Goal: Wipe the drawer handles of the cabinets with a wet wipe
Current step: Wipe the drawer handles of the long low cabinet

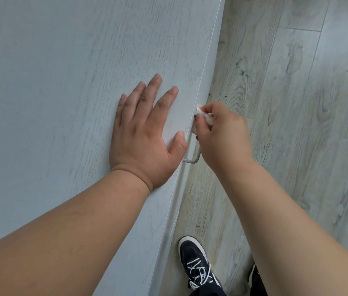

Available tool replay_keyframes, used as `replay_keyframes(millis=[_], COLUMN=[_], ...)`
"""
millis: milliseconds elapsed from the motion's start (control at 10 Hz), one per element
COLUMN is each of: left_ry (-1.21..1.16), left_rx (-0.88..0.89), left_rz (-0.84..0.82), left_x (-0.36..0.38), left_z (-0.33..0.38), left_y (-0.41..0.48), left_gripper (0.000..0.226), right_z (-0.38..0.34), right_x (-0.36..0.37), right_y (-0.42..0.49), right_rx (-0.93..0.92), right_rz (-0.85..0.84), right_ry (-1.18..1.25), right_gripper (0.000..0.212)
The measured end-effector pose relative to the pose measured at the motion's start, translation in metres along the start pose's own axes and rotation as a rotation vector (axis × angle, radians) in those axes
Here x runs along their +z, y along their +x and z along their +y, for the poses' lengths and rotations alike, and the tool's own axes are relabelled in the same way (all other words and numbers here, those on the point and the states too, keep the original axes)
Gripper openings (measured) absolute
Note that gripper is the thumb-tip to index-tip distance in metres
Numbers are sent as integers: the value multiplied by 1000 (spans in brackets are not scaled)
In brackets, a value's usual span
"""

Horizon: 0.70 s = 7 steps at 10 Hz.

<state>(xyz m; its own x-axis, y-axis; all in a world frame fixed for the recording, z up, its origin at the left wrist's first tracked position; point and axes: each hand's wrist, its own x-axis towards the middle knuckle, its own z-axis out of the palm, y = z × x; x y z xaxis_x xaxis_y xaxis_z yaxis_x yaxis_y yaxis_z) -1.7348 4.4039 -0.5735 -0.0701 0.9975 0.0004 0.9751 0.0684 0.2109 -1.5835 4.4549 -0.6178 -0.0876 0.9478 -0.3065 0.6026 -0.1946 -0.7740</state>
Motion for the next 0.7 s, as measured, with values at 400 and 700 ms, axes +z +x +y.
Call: replay_keyframes(millis=[400, 700], left_ry=[4, 11], left_rx=[2, 0], left_rz=[6, 5], left_x=[0, 1], left_z=[0, 0], left_y=[1, 0], left_gripper=[73, 73], right_z=[-10, 5], right_x=[-5, 4], right_y=[12, 3], right_rx=[-32, -210], right_rz=[-99, 83], right_ry=[-264, -139], right_gripper=[11, 15])
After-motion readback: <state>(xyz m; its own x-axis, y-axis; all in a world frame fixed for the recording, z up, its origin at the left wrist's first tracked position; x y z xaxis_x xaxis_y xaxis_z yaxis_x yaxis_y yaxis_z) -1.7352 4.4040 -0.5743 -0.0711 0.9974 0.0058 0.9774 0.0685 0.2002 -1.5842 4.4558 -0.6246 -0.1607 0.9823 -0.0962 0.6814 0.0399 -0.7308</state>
